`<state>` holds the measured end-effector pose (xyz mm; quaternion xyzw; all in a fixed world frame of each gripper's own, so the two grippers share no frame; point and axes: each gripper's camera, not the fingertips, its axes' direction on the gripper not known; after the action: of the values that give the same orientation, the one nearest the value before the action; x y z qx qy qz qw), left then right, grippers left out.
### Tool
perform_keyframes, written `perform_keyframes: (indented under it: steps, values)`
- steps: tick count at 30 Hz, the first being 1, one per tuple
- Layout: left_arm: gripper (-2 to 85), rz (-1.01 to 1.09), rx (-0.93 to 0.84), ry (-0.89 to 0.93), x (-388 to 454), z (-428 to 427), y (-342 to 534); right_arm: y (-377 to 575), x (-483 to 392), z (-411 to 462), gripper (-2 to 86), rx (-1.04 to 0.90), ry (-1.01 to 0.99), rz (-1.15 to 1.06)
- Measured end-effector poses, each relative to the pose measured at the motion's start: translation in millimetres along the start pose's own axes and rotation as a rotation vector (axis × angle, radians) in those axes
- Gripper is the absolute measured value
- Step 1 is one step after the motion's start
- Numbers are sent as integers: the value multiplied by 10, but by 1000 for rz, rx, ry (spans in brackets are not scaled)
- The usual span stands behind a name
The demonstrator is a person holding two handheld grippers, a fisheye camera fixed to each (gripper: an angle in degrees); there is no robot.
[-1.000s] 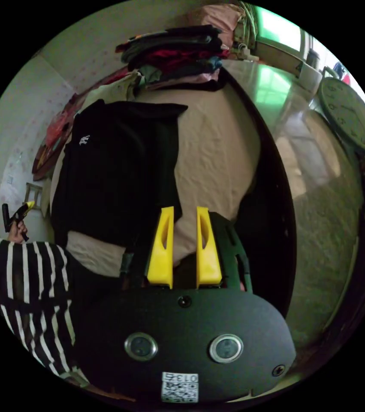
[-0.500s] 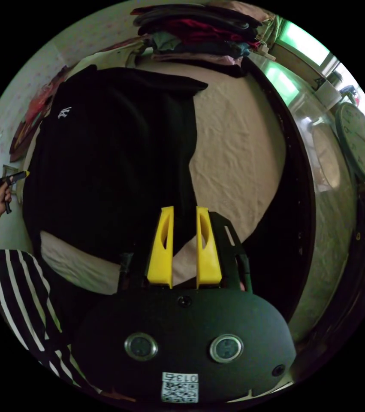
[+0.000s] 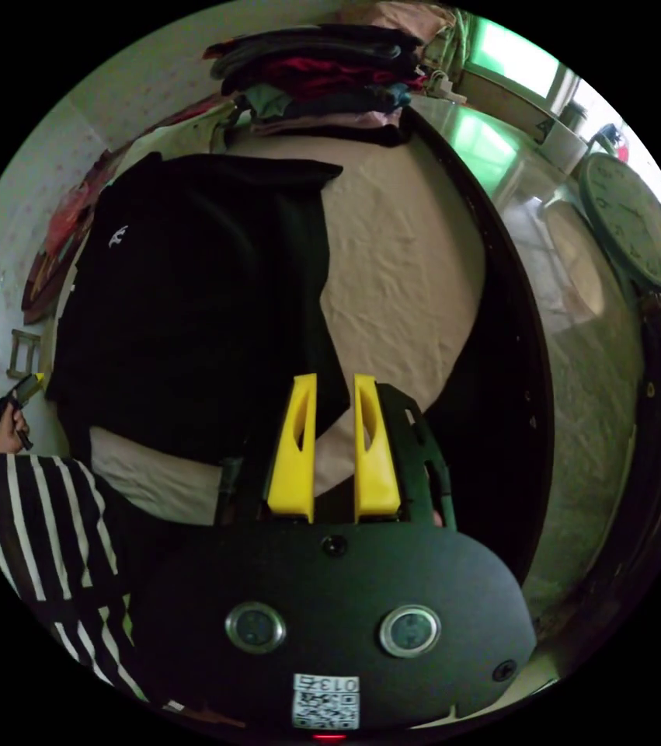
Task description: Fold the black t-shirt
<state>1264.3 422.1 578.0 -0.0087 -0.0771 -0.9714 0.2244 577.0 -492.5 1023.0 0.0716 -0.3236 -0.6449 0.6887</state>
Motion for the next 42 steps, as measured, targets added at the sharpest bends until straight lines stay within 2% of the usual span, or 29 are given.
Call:
perform_keyframes:
  steps: [3,9,13,16,18,24,29,31,33,35,37,40,42]
  values:
    - [130,144,-125,-27,86,167,164,102,60,8,83,-10,-27,15]
    - [137,109,-280,79,-51,712,299,124,159,243,89,-45,-81,68]
    - [104,38,-324,113,-195,759,171,48,140,444,60,-87,-102,50]
    - [38,27,-354,71,-256,713,79,-51,99,530,27,-125,-64,22]
    - [17,43,-341,111,-296,620,24,-103,78,545,19,-144,-24,-15]
    - [4,143,-356,162,-217,460,-128,-108,176,339,8,-78,-1,-56]
    - [6,59,-323,234,-355,324,-130,-59,186,343,10,-97,-5,-83]
    - [9,21,-350,239,-382,402,-123,-41,176,516,13,-147,12,-100]
    - [19,-28,-459,283,-376,612,-105,-31,212,723,18,-207,24,-84]
    - [36,-47,-497,263,-356,644,-109,-80,317,800,34,-227,-30,-65]
    - [55,-51,-467,182,-341,537,-187,-188,432,683,57,-152,-39,-46]
    - [65,-75,-247,56,-253,219,-528,-537,633,526,85,4,-55,21]
    - [66,3,-81,0,43,67,-957,-836,691,544,91,78,-113,44]
